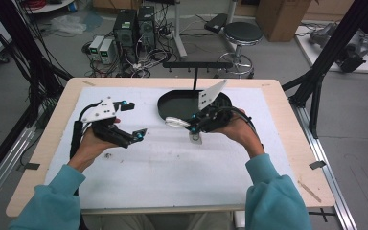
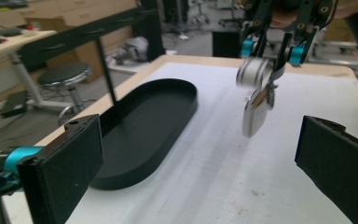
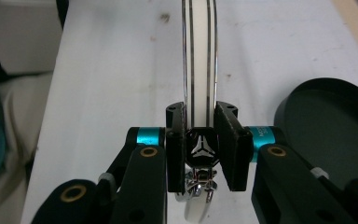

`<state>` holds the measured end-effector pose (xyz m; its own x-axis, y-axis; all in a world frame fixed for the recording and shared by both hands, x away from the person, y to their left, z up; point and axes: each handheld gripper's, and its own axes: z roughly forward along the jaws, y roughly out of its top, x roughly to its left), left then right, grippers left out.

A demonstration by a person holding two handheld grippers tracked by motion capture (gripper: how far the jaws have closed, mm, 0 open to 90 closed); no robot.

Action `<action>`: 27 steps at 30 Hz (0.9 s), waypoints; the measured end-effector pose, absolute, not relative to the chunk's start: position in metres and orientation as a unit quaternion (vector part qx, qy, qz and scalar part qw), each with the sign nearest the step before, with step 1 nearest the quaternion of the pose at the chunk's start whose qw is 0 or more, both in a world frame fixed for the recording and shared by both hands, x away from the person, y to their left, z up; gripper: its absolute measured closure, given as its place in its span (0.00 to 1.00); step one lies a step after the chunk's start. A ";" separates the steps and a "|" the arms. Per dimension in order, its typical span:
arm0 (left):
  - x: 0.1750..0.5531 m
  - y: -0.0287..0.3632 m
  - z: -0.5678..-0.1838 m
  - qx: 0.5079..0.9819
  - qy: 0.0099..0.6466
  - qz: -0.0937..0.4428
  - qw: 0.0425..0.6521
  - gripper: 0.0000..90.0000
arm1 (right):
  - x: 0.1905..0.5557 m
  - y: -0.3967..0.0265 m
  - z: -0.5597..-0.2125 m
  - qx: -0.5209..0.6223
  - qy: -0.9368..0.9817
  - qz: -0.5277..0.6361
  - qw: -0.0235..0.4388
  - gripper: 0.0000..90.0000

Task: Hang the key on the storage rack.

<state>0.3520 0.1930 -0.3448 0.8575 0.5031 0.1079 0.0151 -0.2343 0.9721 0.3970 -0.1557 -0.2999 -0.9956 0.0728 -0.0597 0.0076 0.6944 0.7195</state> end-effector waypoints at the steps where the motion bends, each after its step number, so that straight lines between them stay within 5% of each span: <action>1: 0.350 0.199 -0.348 0.753 0.179 0.212 0.596 0.02 | 0.398 -0.160 -0.300 0.026 0.914 0.403 0.040 0.83; 27: 0.313 0.271 -0.419 0.664 0.301 0.276 0.626 0.02 | 0.432 -0.224 -0.291 0.176 0.823 0.527 0.116 0.83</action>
